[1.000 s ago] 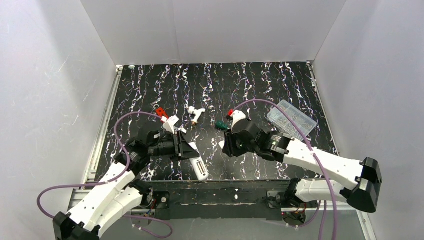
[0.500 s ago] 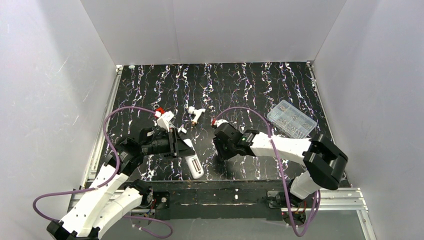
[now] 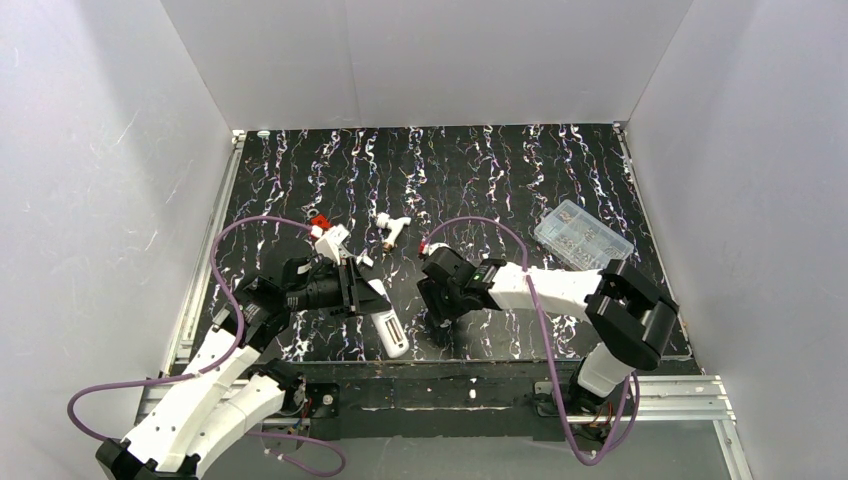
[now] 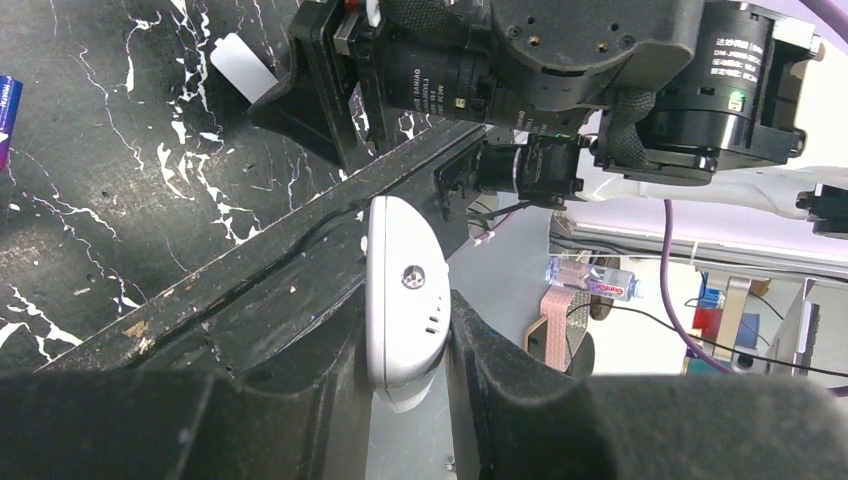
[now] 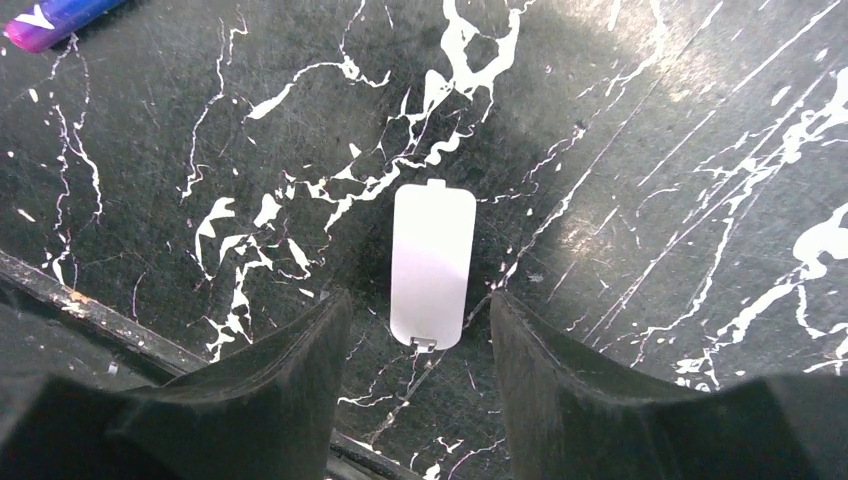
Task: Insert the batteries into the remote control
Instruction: Pick up the battery from the center of the board, then place the battery at the center of the board.
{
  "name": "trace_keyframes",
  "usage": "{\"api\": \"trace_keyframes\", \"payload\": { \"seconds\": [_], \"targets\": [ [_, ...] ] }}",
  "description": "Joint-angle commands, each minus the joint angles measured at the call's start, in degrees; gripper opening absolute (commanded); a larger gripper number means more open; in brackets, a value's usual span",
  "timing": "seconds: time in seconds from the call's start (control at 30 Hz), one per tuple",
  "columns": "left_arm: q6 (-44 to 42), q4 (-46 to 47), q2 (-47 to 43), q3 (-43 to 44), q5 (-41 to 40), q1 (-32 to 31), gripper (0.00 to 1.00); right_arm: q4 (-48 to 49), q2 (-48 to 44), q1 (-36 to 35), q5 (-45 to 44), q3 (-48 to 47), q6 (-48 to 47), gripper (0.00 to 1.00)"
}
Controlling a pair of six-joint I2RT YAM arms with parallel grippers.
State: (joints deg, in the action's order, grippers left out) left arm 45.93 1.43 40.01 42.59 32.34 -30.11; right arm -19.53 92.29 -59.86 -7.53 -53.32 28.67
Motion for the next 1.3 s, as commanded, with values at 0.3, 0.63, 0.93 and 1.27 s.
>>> {"api": "trace_keyframes", "payload": {
  "seconds": [0.3,0.63,0.93,1.27],
  "targets": [
    [-1.63,-2.68,-0.80,3.69,-1.31,0.49,0.00,-5.43,-6.55,0.41,-5.91,-10.82,-5.88,0.67],
    [0.13,-2.37,-2.08,8.70,-3.81,0.55,0.00,-8.64,-0.14,2.29,-2.84,-21.84,-3.34,0.63],
    [0.13,-3.08,-3.73,10.43,-4.55,0.58,0.00,-12.26,7.28,-2.56,-3.29,-26.91,21.45,0.59],
    [-0.73,-4.98,-6.49,10.89,-5.39,0.58,0.00,-16.12,17.63,-6.24,-2.67,-33.80,32.39,0.59]
  ]
}}
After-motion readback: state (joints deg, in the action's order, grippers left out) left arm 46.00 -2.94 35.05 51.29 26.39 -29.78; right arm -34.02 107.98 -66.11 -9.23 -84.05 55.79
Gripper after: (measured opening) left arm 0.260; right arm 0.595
